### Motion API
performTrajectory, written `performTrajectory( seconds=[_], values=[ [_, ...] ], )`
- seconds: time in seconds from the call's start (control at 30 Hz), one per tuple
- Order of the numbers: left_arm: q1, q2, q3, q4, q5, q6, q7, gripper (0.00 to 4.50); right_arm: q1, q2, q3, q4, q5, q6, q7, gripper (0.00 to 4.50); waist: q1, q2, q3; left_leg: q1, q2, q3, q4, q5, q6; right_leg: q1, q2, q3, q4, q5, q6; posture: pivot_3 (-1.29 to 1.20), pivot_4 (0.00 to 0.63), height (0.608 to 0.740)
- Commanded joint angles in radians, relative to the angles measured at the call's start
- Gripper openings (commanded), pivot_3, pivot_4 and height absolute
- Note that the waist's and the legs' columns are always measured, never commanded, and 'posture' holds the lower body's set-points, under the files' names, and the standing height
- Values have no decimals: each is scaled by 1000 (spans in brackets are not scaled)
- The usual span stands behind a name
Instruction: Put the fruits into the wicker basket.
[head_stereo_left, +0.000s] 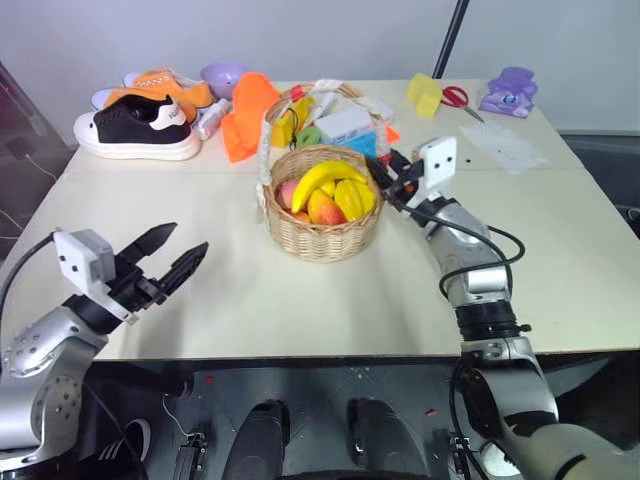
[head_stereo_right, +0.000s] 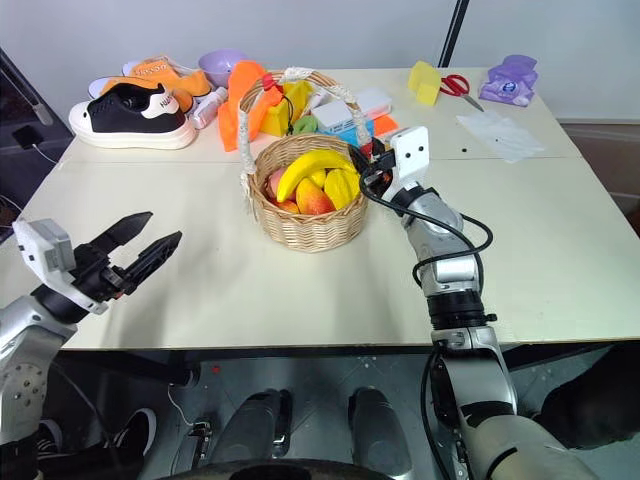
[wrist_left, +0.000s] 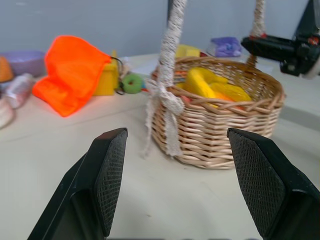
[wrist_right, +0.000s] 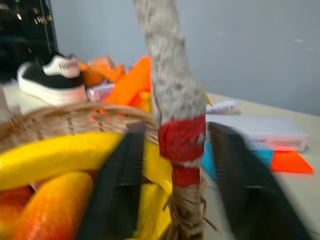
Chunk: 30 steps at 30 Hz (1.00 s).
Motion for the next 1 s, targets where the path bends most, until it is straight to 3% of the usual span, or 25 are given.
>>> performTrajectory(
  seconds=[0.03, 0.23, 0.5, 0.67, 1.0],
  values=[
    [-21, 2, -9, -9, -8, -26, 2, 3421, 3, 9, -30, -70, 29, -15, -9, 6, 0, 0, 0, 0, 0, 0, 0, 0, 0, 0, 0, 0, 0, 0, 0, 0, 150, 740],
    [-73, 11, -47, 31, 3, -41, -13, 3421, 28, -10, -51, -121, 39, -32, -5, 6, 1, 0, 0, 0, 0, 0, 0, 0, 0, -1, 1, 0, 0, 0, 0, 0, 150, 740],
    [-223, 8, -135, 184, 20, -63, -88, 3421, 143, -190, -251, -279, 69, -31, -44, 6, 11, 0, 0, -2, -2, 0, 0, 0, 0, -1, 0, 0, -1, 0, 0, 0, 150, 740],
    [-389, -33, -297, 326, 70, -83, -188, 3421, 298, -293, -413, -339, 8, -43, -153, 6, 8, 0, 0, -2, -3, 1, 0, 0, 0, -1, 0, 0, -1, 0, 1, 0, 150, 740],
    [-620, -119, -473, 545, 126, -144, -398, 3421, 470, -272, -562, -484, -44, 9, -362, 6, -19, 2, 1, -1, 0, 2, 0, -1, 2, -2, 7, 4, 1, 2, 4, 0, 150, 740]
  ],
)
